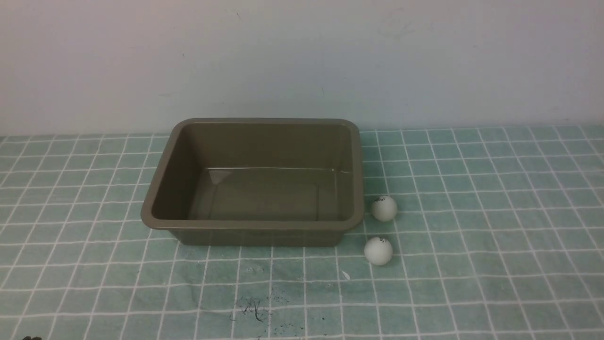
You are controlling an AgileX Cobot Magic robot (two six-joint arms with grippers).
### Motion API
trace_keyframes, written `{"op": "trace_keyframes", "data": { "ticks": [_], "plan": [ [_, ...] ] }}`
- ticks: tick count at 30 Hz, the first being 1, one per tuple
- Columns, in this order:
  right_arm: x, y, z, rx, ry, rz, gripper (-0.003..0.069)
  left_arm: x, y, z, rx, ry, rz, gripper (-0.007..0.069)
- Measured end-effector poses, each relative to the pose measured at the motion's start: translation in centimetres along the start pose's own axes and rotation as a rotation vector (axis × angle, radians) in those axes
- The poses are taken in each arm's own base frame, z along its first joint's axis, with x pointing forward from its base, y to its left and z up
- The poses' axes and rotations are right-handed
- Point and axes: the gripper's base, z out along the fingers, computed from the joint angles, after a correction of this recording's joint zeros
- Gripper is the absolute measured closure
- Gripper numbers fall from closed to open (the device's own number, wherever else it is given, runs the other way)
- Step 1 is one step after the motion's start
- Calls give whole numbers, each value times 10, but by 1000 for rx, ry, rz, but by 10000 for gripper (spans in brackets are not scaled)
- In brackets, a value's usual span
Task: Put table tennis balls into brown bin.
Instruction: 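Reach for and grasp a ping pong ball on the table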
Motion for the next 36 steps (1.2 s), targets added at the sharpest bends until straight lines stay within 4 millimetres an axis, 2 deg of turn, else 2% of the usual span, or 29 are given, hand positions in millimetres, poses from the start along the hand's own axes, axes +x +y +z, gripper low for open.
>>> {"op": "trace_keyframes", "data": {
  "ticks": [3,5,8,10,11,12,13,14,15,18,21,22,25,27,28,29,31,34,36],
  "plan": [
    [-8,0,0,-4,-92,98,673,0,0,0,0,0,0,629],
    [-10,2,0,-10,-91,89,673,0,0,0,0,0,0,629],
    [-16,34,6,-54,68,-82,673,0,0,0,0,0,0,629],
    [-21,62,19,-52,254,-265,672,0,0,0,0,0,1,629],
    [-22,66,18,-60,264,-275,672,0,0,0,0,0,1,629],
    [-23,84,40,-11,474,-409,672,0,0,0,0,0,1,629],
    [-24,90,44,-7,528,-449,672,0,0,0,0,0,1,629],
    [-23,97,65,39,681,-513,672,0,0,0,0,0,1,629],
    [-21,99,74,59,743,-550,672,0,0,0,0,0,1,629],
    [-10,97,122,132,995,-640,671,0,0,0,0,0,1,629],
    [8,89,164,146,1140,-694,669,0,0,0,0,0,1,629],
    [10,89,166,145,1148,-696,669,0,0,0,0,0,1,629],
    [46,87,199,110,1264,-740,667,0,0,0,0,0,1,629],
    [71,85,213,112,1331,-743,658,0,0,0,0,0,1,629],
    [73,83,214,118,1340,-744,656,0,0,0,0,0,1,629],
    [96,81,224,118,1404,-767,627,0,0,0,0,0,1,629],
    [123,76,234,118,1471,-803,566,0,0,0,0,0,1,629],
    [147,74,241,105,1524,-830,479,0,0,0,0,0,1,629],
    [164,73,245,91,1552,-849,378,0,0,0,0,0,1,629]
  ]
}}
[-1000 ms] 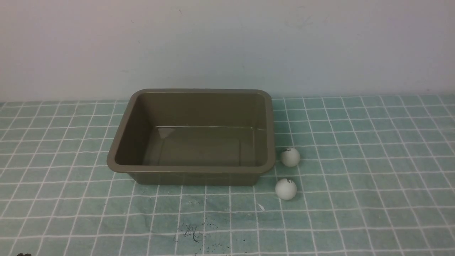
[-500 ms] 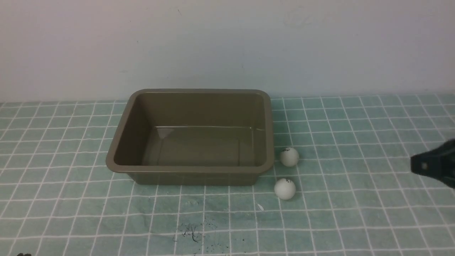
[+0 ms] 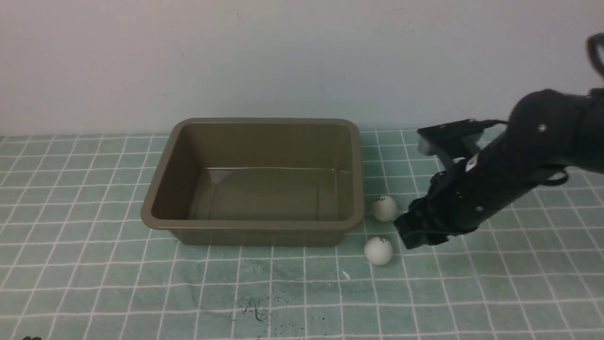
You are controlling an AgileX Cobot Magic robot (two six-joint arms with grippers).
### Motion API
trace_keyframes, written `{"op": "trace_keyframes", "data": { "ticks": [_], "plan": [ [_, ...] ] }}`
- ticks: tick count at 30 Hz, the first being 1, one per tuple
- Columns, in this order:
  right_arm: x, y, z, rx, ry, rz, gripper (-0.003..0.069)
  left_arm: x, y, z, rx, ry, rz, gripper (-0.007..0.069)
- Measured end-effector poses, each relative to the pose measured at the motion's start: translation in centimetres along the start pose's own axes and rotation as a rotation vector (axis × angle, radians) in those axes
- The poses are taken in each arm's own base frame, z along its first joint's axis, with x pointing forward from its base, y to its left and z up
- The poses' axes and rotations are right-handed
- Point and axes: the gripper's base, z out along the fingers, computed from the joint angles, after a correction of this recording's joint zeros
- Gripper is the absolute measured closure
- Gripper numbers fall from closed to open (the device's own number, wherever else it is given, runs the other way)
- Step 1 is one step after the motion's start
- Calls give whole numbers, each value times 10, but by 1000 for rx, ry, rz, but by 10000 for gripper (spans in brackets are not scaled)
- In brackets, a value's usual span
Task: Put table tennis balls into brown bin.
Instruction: 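Reach for and grasp a ping pong ball on the table, then release the ping pong ball into the bin and lift the gripper away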
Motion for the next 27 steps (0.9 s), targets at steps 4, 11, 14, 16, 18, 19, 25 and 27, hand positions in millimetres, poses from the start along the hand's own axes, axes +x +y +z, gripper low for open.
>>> {"op": "trace_keyframes", "data": {
  "ticks": [4,11,14,16,18,19,25,27],
  "plan": [
    [-10,10,24,11,-5,-54,216,0,0,0,0,0,0,629],
    [-12,9,59,57,-20,-108,155,0,0,0,0,0,0,629],
    [-13,7,66,63,-27,-107,214,0,0,0,0,0,0,629],
    [-12,6,69,65,-27,-106,303,0,0,0,0,0,0,629],
    [-14,6,70,68,-31,-107,310,0,0,0,0,0,0,629],
    [-14,6,70,69,-27,-111,308,0,0,0,0,0,0,629],
    [-7,11,48,55,48,-116,308,0,0,0,0,0,0,629],
    [-8,17,28,34,32,-104,308,0,0,0,0,0,0,629]
  ]
}}
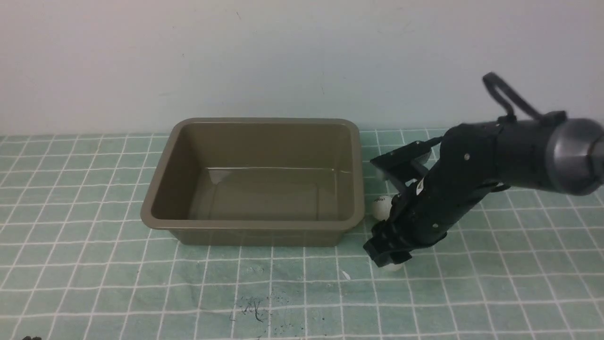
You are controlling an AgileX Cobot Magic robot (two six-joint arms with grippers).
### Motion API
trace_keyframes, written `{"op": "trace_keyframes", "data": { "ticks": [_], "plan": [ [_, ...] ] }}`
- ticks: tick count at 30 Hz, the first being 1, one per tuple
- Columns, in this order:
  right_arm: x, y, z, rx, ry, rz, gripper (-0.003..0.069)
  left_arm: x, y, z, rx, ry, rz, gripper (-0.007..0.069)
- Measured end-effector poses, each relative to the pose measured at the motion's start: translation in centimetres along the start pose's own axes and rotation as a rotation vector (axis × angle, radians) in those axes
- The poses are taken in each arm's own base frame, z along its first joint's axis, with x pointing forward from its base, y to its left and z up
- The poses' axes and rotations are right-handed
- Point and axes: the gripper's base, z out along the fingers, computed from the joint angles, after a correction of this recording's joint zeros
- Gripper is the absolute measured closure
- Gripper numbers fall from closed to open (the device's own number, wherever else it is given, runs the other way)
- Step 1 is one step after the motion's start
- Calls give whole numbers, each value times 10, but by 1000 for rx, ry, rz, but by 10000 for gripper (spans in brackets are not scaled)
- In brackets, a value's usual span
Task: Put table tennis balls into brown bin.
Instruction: 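Release the ping pong ball into the bin and lift the gripper away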
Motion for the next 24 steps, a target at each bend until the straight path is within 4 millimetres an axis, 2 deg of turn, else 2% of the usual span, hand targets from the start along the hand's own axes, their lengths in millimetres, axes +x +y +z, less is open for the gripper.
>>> {"op": "trace_keyframes", "data": {
  "ticks": [1,2,4,5,6,7,10,12,15,17,19,21,23,24],
  "plan": [
    [-1,2,-9,-9,-19,9,308,0,0,0,0,0,0,629],
    [-5,8,-32,-40,-93,37,308,0,0,0,0,0,0,629],
    [-8,13,-46,-66,-153,56,308,0,0,0,0,0,0,629],
    [-19,17,-62,-93,-255,55,308,0,0,0,0,0,0,629],
    [-20,18,-64,-99,-267,54,308,0,0,0,0,0,0,629],
    [-35,20,-70,-121,-333,57,308,0,0,0,0,0,0,629],
    [-58,21,-70,-145,-386,63,279,0,0,0,0,0,0,629],
    [-73,21,-65,-145,-392,51,199,0,0,0,0,0,0,629],
    [-81,16,-63,-114,-359,22,97,0,0,0,0,0,0,629],
    [-81,8,-67,-72,-329,33,56,0,0,0,0,0,0,629],
    [-78,-5,-72,-2,-303,39,48,0,0,0,0,0,0,629],
    [-71,-30,-75,80,-253,96,55,0,0,0,0,0,0,629],
    [-66,-39,-73,103,-226,130,61,0,0,0,0,0,0,629],
    [-60,-51,-66,119,-189,162,69,0,0,0,0,0,0,629]
  ]
}}
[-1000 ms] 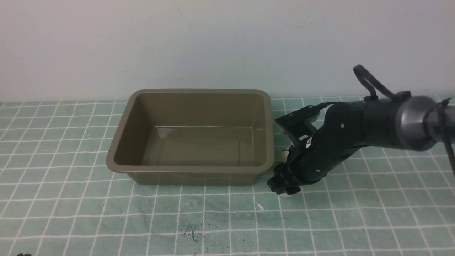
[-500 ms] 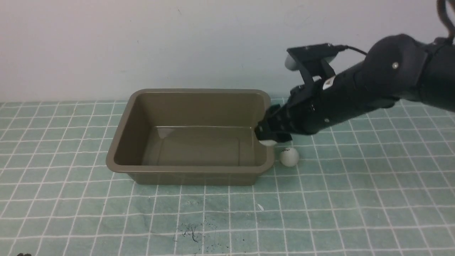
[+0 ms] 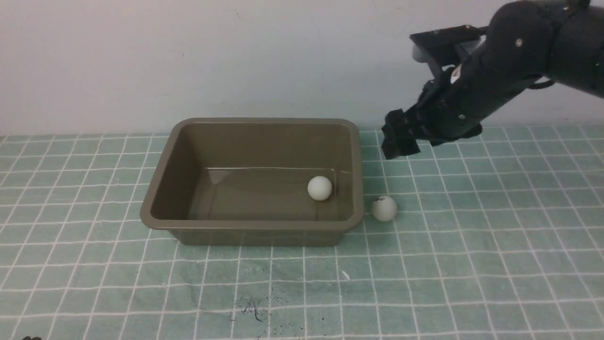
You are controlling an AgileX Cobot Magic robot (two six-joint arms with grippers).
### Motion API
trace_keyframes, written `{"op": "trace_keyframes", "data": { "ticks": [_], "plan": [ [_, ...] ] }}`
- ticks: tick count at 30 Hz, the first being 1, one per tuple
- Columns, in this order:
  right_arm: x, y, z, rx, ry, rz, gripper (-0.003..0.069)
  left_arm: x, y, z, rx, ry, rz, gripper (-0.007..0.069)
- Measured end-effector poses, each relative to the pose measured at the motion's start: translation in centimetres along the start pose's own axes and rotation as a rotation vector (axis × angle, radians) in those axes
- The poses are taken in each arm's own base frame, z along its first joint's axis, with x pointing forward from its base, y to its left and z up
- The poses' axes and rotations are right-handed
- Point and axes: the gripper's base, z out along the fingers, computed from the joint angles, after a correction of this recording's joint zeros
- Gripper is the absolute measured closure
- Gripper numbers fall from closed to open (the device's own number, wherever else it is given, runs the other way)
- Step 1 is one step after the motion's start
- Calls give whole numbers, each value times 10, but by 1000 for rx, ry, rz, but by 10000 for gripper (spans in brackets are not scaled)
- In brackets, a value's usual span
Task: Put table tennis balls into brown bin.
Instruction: 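Reach for and grasp a ping pong ball on the table, then release the ping pong ball into the bin and lift the gripper away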
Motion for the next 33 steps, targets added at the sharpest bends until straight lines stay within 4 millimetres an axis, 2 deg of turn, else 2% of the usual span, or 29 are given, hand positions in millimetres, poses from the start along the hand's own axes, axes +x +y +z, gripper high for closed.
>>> {"op": "trace_keyframes", "data": {
  "ticks": [8,13,16,17,18,20,22,25,28,29,33],
  "plan": [
    [19,1,71,-30,115,4,74,0,0,0,0,0,0,629],
    [26,0,100,-47,144,16,82,0,0,0,0,0,0,629],
    [29,-1,110,-53,153,16,123,0,0,0,0,0,0,629],
    [30,-1,112,-49,156,18,220,0,0,0,0,0,0,629],
    [29,-2,110,-41,153,17,305,0,0,0,0,0,0,629],
    [27,-3,104,-26,139,21,343,0,0,0,0,0,0,629],
    [22,-7,93,-10,118,35,321,0,0,0,0,0,0,629],
    [9,-3,47,-24,37,69,316,0,0,0,0,0,0,629],
    [1,21,19,-89,-44,47,316,0,0,0,0,0,0,629],
    [-2,36,12,-124,-93,4,316,0,0,0,0,0,0,629],
    [-7,76,12,-209,-169,-123,312,0,0,0,0,0,0,629]
  ]
}}
